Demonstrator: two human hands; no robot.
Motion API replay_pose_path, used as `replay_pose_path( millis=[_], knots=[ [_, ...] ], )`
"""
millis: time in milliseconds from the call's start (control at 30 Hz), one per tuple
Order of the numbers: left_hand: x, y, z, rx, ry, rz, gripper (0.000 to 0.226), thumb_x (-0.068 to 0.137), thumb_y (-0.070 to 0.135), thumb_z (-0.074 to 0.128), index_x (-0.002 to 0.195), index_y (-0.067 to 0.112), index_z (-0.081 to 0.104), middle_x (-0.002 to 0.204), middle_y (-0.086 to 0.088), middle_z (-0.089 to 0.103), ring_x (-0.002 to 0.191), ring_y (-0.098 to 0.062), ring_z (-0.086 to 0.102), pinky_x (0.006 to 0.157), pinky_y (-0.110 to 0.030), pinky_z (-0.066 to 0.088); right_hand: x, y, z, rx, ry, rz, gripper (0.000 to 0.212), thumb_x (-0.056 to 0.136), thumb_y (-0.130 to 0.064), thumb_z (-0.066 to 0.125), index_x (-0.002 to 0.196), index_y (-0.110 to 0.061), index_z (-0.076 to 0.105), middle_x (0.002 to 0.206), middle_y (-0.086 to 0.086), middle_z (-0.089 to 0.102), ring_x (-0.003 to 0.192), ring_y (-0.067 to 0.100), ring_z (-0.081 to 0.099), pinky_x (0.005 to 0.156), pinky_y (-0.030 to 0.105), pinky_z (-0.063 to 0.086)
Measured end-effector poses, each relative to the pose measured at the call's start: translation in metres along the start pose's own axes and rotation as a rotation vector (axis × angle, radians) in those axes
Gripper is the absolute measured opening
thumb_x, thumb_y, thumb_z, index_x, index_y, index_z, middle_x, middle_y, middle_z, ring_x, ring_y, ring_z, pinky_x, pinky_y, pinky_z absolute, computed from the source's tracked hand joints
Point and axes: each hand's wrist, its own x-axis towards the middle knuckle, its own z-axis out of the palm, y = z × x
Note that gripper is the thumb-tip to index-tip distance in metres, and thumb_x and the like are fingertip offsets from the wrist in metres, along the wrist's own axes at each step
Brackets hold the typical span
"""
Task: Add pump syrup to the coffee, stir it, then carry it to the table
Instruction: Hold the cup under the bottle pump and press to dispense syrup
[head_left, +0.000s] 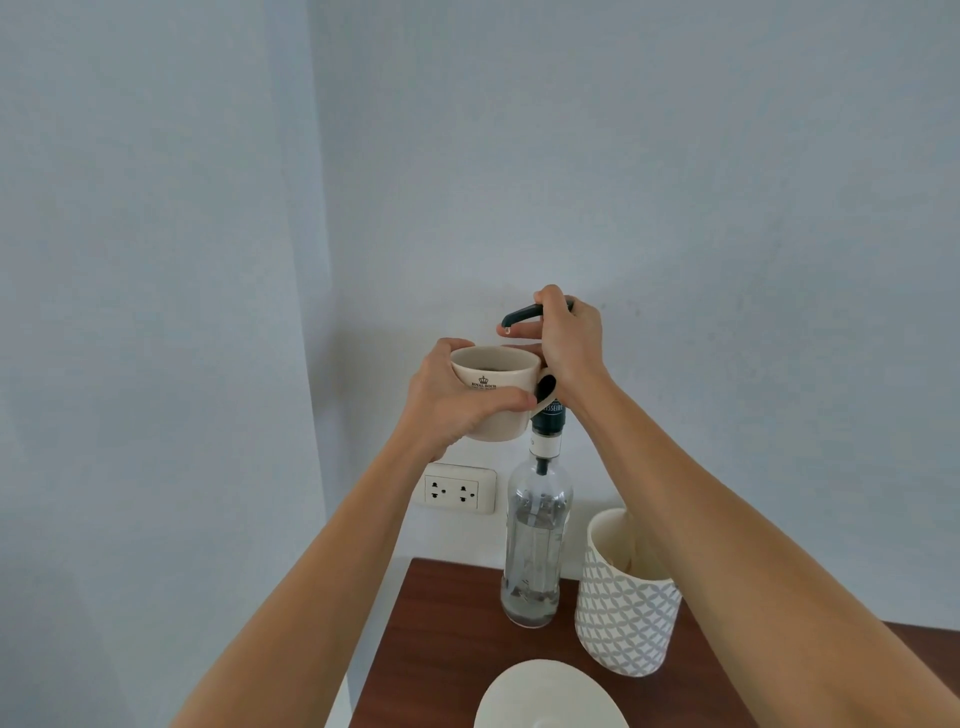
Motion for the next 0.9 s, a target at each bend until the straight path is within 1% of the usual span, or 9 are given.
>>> replay_pose_path(
  millis=[67, 200, 367, 533, 600, 833, 900],
  knots=[
    [0.0005, -0.0002, 0.0, 0.002, 0.001, 0.002, 0.098, 0.027, 0.047, 0.086, 0.116, 0.024, 0.053, 0.109, 0.002, 0.067, 0.098, -0.019, 0.067, 0.072, -0.032, 0.057, 0.0001, 0.0002, 0.0001, 0.002, -0.002, 0.002, 0.019, 0.089, -0.025, 0.05, 0.079, -0.01, 0.057, 0.072, 0.014, 0.078, 0.071, 0.036, 0.077, 0.072, 0.045, 0.06],
    [0.0009, -0.0009, 0.0002, 0.002, 0.001, -0.003, 0.097, 0.027, 0.047, 0.086, 0.115, 0.024, 0.053, 0.109, 0.002, 0.067, 0.099, -0.019, 0.067, 0.075, -0.034, 0.058, -0.0006, 0.0008, -0.0004, 0.005, -0.004, 0.0, 0.019, 0.089, -0.025, 0.05, 0.08, -0.01, 0.057, 0.072, 0.015, 0.078, 0.063, 0.03, 0.074, 0.067, 0.04, 0.058],
    [0.0011, -0.0006, 0.0012, 0.009, 0.0, -0.01, 0.097, 0.027, 0.046, 0.086, 0.115, 0.024, 0.053, 0.109, 0.001, 0.067, 0.098, -0.02, 0.067, 0.076, -0.037, 0.058, -0.001, 0.0018, -0.0007, 0.011, -0.006, -0.001, 0.019, 0.09, -0.024, 0.051, 0.078, -0.011, 0.056, 0.072, 0.015, 0.077, 0.064, 0.032, 0.075, 0.067, 0.041, 0.058],
    [0.0005, -0.0006, 0.0014, 0.001, -0.003, -0.007, 0.098, 0.026, 0.046, 0.086, 0.116, 0.023, 0.053, 0.111, -0.001, 0.067, 0.098, -0.02, 0.067, 0.073, -0.033, 0.058, -0.0004, 0.0021, -0.0019, 0.016, -0.01, -0.005, 0.019, 0.089, -0.023, 0.05, 0.077, -0.01, 0.055, 0.069, 0.014, 0.077, 0.061, 0.03, 0.074, 0.065, 0.04, 0.057],
    [0.0002, -0.0001, 0.0014, -0.007, -0.005, -0.008, 0.099, 0.026, 0.046, 0.086, 0.116, 0.023, 0.053, 0.11, 0.0, 0.067, 0.096, -0.019, 0.067, 0.073, -0.032, 0.057, -0.0002, 0.0028, -0.0016, 0.013, -0.01, -0.007, 0.019, 0.088, -0.024, 0.05, 0.075, -0.011, 0.055, 0.067, 0.014, 0.077, 0.063, 0.032, 0.075, 0.066, 0.041, 0.057],
    [-0.0006, 0.0013, 0.0022, -0.02, -0.017, -0.012, 0.096, 0.028, 0.042, 0.088, 0.115, 0.024, 0.052, 0.105, 0.004, 0.065, 0.092, -0.016, 0.065, 0.07, -0.03, 0.054, -0.0003, 0.0033, -0.0032, -0.004, -0.013, -0.005, 0.019, 0.088, -0.023, 0.05, 0.073, -0.011, 0.055, 0.069, 0.015, 0.077, 0.061, 0.03, 0.074, 0.064, 0.039, 0.055],
    [-0.0007, 0.0013, 0.0024, -0.026, -0.018, -0.011, 0.096, 0.026, 0.044, 0.087, 0.114, 0.025, 0.052, 0.104, 0.004, 0.066, 0.092, -0.015, 0.065, 0.07, -0.03, 0.054, -0.0004, 0.0029, -0.004, -0.004, -0.012, -0.005, 0.019, 0.088, -0.022, 0.05, 0.072, -0.011, 0.054, 0.067, 0.014, 0.076, 0.06, 0.03, 0.074, 0.064, 0.039, 0.055]
  ],
)
